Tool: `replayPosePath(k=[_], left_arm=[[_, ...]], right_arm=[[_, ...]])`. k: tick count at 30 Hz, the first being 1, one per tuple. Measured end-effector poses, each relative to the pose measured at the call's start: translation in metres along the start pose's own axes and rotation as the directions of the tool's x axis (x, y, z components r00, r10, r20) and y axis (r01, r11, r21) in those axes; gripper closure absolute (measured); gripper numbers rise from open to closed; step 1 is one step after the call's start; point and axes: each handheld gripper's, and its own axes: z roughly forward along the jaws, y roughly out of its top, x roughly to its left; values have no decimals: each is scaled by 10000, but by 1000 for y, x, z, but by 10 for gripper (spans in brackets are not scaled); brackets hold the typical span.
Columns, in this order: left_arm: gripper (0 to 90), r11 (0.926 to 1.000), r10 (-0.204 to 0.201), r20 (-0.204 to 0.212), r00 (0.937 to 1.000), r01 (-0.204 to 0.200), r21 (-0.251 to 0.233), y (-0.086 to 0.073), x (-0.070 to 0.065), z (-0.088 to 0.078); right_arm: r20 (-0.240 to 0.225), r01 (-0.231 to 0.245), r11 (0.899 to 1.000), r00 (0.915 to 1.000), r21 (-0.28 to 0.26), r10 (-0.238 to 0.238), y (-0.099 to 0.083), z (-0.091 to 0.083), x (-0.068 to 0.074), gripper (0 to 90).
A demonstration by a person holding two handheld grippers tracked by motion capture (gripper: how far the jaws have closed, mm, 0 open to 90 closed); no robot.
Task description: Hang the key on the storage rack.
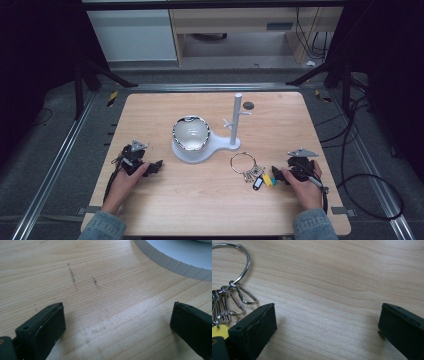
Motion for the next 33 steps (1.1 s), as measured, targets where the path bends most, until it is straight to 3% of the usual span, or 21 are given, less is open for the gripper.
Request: replayPosePath(k=[6,9,23,33], left_arm=[[0,10000,11,11,10000,-11,-13,-1,-1,-1],[0,10000,15,10,10000,-15,-11,-1,-1,-1],[0,10000,17,6,10000,-17,-11,-1,-1,-1],[0,10000,-10,4,10000,10,-38,-2,-1,-1]], right_arm=[[-50,-2,9999,10000,-133,1,2,0,1,85],[-22,265,9993,9996,-261,-265,3,-1,3,144],[-3,452,9952,9990,-865,-454,9,-11,3,245],[-209,940,9880,9950,-1225,-973,13,-15,8,386]])
